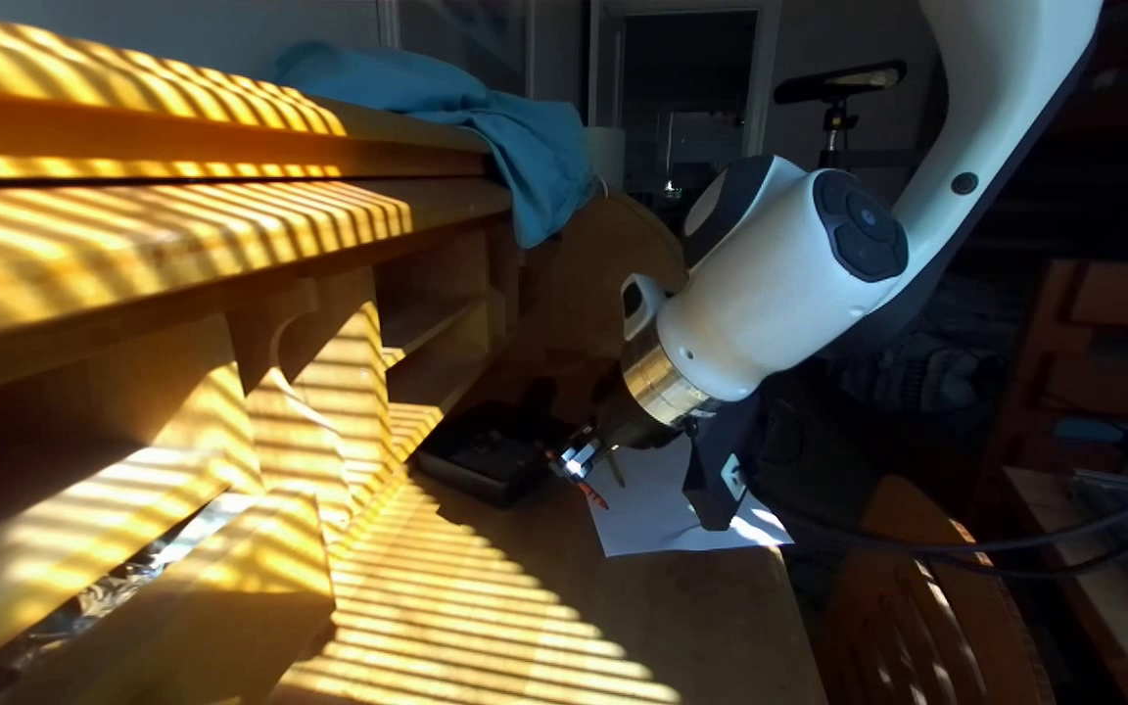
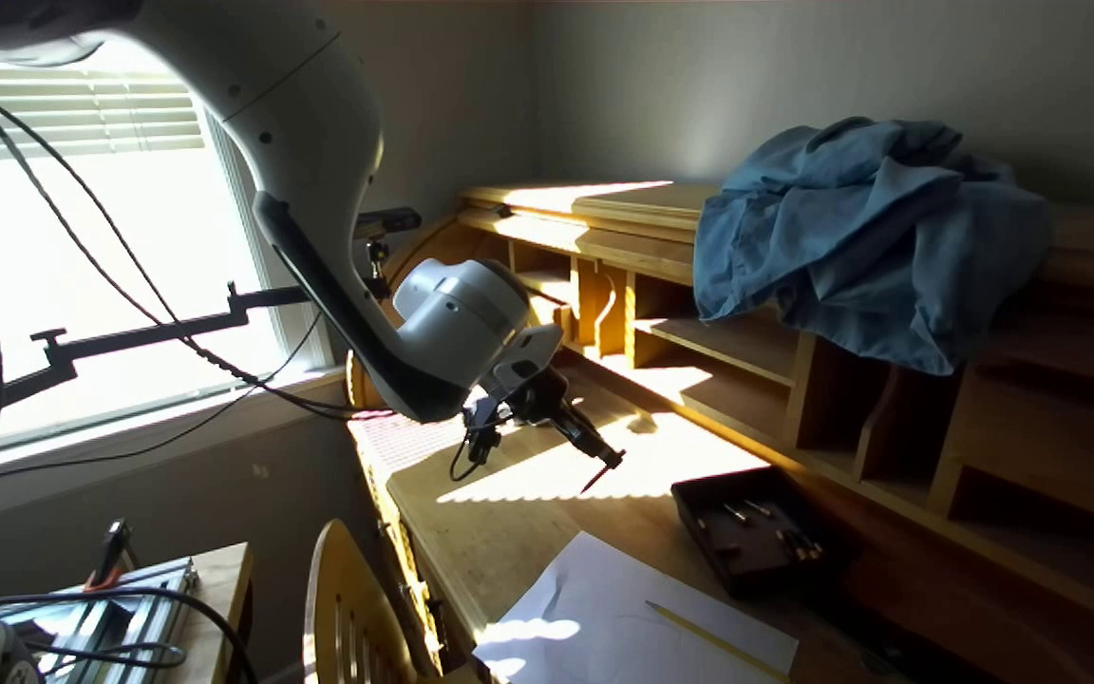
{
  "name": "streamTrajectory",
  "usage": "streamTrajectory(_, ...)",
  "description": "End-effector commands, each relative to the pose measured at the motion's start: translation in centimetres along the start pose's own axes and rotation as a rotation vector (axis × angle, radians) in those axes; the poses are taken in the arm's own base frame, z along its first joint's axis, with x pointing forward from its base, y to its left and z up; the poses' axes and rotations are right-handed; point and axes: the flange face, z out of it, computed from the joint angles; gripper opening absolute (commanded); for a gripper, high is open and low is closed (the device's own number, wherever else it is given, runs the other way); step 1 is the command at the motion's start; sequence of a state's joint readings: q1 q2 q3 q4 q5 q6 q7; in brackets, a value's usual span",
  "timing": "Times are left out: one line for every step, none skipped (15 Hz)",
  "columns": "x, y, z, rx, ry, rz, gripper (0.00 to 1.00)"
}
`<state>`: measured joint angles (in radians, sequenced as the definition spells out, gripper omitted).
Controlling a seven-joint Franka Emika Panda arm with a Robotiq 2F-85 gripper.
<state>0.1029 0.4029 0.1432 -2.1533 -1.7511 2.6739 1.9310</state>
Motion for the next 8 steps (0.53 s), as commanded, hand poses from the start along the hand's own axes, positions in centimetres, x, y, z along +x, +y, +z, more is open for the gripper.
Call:
streamTrajectory(0.2, 1.3, -1.9, 0.052, -0.007, -0.049, 0.02)
streamTrajectory(0.3, 1.4, -2.2, 0.063, -0.014, -0.055, 0.02)
streamTrajectory(0.3, 1.6, -2.5, 0.073, -0.024, -0.057, 0.02)
streamTrajectory(0.3, 1.9, -2.8, 0.082, -0.031, -0.064, 0.02)
streamTrajectory(0.4, 2.1, -3.0, 0.090, -0.036, -0.070, 0.02)
streamTrajectory(0.4, 2.4, -3.2, 0.095, -0.045, -0.075, 0.02)
streamTrajectory(0.5, 2.6, -3.4, 0.102, -0.051, -0.080, 0.02)
streamTrajectory(0.5, 2.9, -3.6, 0.104, -0.057, -0.082, 0.02)
